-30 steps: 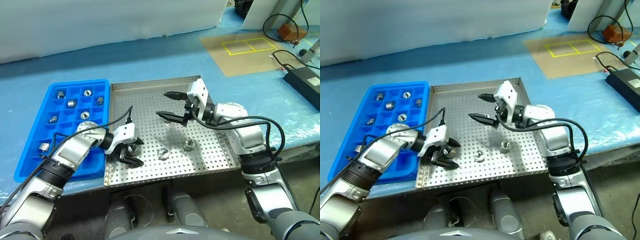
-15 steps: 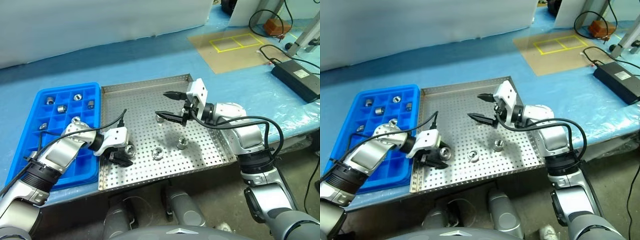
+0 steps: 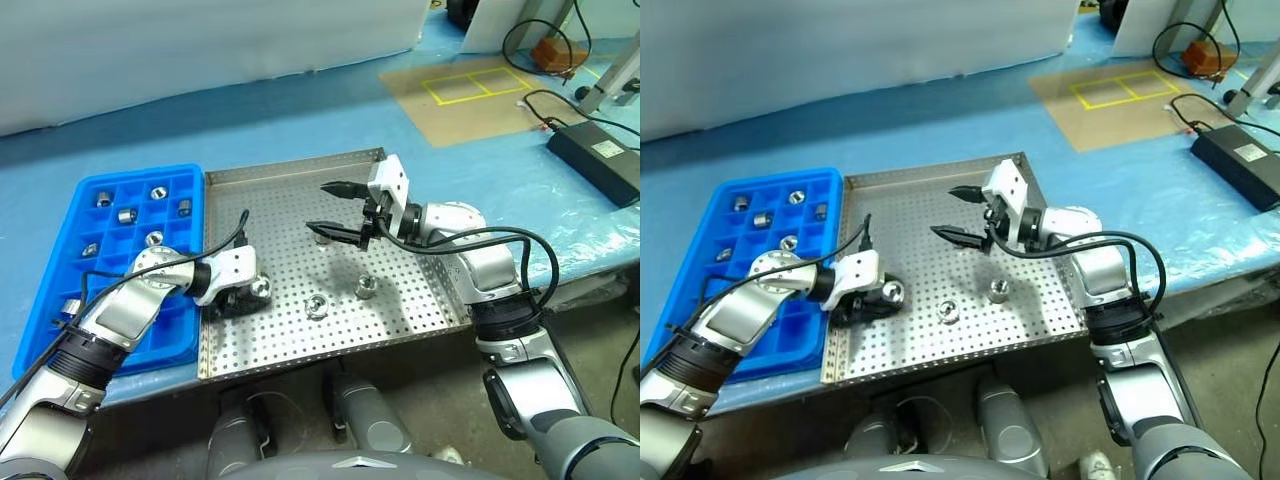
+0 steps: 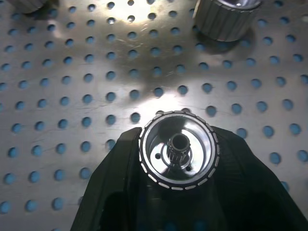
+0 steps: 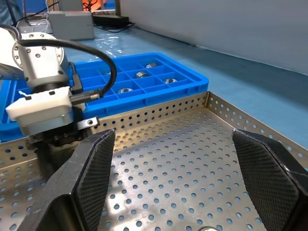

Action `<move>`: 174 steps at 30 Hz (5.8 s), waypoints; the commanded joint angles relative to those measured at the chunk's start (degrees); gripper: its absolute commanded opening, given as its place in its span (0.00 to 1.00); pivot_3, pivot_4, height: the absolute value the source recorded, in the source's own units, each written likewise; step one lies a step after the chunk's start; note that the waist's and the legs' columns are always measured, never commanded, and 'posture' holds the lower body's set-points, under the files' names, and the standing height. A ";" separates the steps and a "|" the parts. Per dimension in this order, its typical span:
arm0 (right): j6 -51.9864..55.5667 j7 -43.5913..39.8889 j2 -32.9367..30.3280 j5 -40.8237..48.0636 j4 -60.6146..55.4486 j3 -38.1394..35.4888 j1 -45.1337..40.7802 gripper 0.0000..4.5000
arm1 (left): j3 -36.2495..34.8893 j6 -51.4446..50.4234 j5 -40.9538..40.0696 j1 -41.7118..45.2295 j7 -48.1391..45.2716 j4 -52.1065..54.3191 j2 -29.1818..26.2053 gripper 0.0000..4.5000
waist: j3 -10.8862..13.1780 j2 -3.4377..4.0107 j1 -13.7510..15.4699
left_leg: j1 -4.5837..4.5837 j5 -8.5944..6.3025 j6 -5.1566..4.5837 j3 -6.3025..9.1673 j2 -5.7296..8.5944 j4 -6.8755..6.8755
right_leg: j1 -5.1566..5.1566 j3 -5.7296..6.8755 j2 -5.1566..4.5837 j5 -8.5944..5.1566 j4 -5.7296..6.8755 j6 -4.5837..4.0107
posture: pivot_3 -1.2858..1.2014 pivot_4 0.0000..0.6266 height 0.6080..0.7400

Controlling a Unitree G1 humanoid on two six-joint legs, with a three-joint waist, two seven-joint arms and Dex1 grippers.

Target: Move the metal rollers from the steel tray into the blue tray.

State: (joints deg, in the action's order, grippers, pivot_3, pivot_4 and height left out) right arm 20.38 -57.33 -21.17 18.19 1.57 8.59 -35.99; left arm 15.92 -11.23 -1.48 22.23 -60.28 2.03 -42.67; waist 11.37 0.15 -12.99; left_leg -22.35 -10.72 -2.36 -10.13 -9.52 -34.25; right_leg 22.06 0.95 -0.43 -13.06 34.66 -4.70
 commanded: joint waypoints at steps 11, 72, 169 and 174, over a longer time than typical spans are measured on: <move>-9.62 -10.01 9.21 0.85 10.98 4.40 -13.69 0.89 | -31.03 -20.48 -14.28 -10.89 12.90 25.72 -0.53 0.39 | 0.07 0.13 1.99 | -0.64 0.09 0.00 0.19 -0.05 -0.03 | 0.46 0.33 -0.06 -0.07 0.07 -0.16 | 0.40 0.24 1.00; -12.86 -17.37 15.41 0.07 18.91 4.08 -18.65 0.89 | -28.47 -7.90 -2.98 -10.48 41.22 -0.26 16.59 0.39 | 0.02 0.01 15.38 | -0.87 0.44 0.38 0.00 -0.06 0.08 | 0.86 0.68 -0.50 -0.12 0.63 -0.24 | 0.47 0.24 1.00; 6.98 -1.23 -15.97 4.02 -16.86 -2.96 15.59 0.89 | 7.65 7.61 -2.44 14.66 -15.15 -29.78 22.59 0.82 | -0.15 0.30 -2.77 | -0.29 -0.35 -1.68 0.04 1.27 -0.02 | -1.11 1.03 -1.79 -0.14 -1.23 0.91 | 0.21 0.24 1.00; 6.53 -1.01 -15.69 3.70 -16.28 -2.80 15.16 0.89 | 6.85 8.29 -1.11 14.77 -11.76 -30.97 23.17 0.65 | -0.15 0.30 -3.68 | -0.33 -0.40 -1.77 0.04 1.28 -0.03 | -1.10 1.10 -1.84 -0.20 -1.23 1.02 | 0.21 0.24 1.00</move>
State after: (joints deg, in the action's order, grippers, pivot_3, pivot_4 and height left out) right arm 27.93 -58.41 -37.04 21.63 -14.07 6.03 -19.80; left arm 22.93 -3.22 -3.97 37.71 -73.43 -27.62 -19.58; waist 11.22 0.45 -16.67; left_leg -22.69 -11.12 -4.12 -10.09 -8.24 -34.27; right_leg 20.96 2.06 -2.27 -13.28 33.43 -3.66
